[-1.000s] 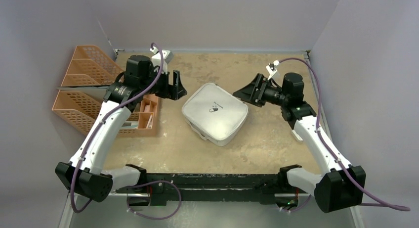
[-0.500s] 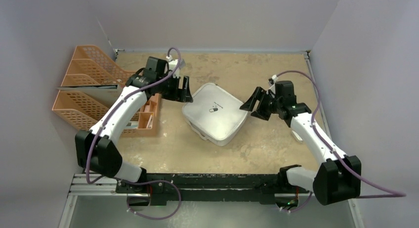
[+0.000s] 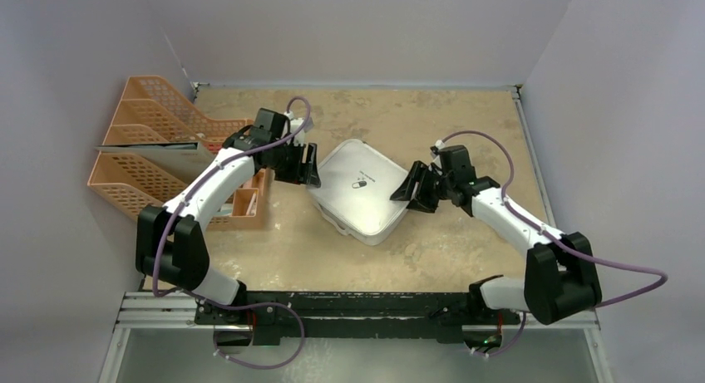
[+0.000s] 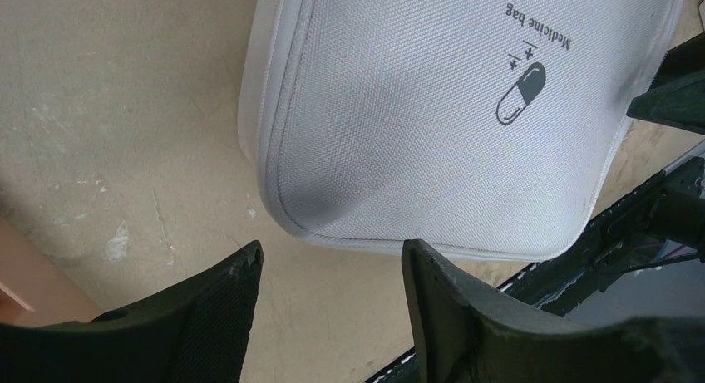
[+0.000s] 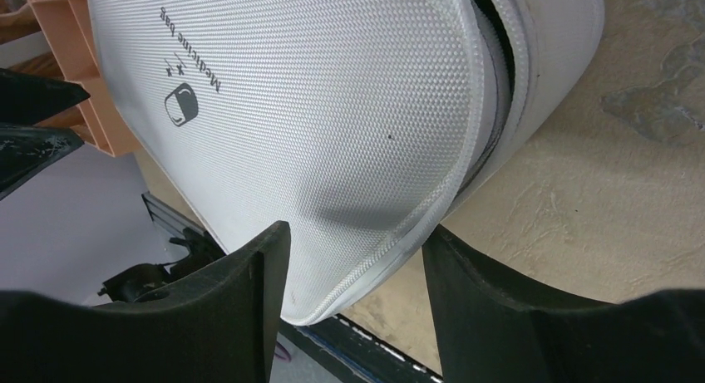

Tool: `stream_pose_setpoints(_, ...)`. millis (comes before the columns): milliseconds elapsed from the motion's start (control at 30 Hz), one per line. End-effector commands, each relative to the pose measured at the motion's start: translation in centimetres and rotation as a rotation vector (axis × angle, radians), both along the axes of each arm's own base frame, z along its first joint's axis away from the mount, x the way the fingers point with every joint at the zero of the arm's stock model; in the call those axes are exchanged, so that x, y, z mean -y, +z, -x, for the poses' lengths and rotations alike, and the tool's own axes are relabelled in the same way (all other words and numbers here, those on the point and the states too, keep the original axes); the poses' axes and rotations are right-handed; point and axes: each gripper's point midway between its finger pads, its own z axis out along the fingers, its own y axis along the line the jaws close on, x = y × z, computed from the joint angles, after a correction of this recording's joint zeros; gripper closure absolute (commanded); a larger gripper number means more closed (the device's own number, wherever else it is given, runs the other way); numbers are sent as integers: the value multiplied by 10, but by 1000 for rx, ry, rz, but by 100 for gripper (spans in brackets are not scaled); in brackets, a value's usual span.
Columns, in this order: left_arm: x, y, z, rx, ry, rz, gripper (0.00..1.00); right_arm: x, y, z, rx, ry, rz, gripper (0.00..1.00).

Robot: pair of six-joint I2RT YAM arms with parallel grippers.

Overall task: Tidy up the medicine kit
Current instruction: Close the medicine box at the center of the board.

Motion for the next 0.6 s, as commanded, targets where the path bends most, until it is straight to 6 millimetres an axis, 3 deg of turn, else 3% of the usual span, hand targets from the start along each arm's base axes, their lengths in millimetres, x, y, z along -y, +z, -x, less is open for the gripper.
stream_pose_setpoints(0,2,9,-6,52,6,17,40,-18,5,-6,45,6,-54,39)
stream_pose_setpoints(400,0,13,-3,72,32,31,39,-71,6,8,81,144,-59,39)
stream_pose_setpoints(567,-1,11,0,65,21,25,39,-38,-3,20,112,233,157,33)
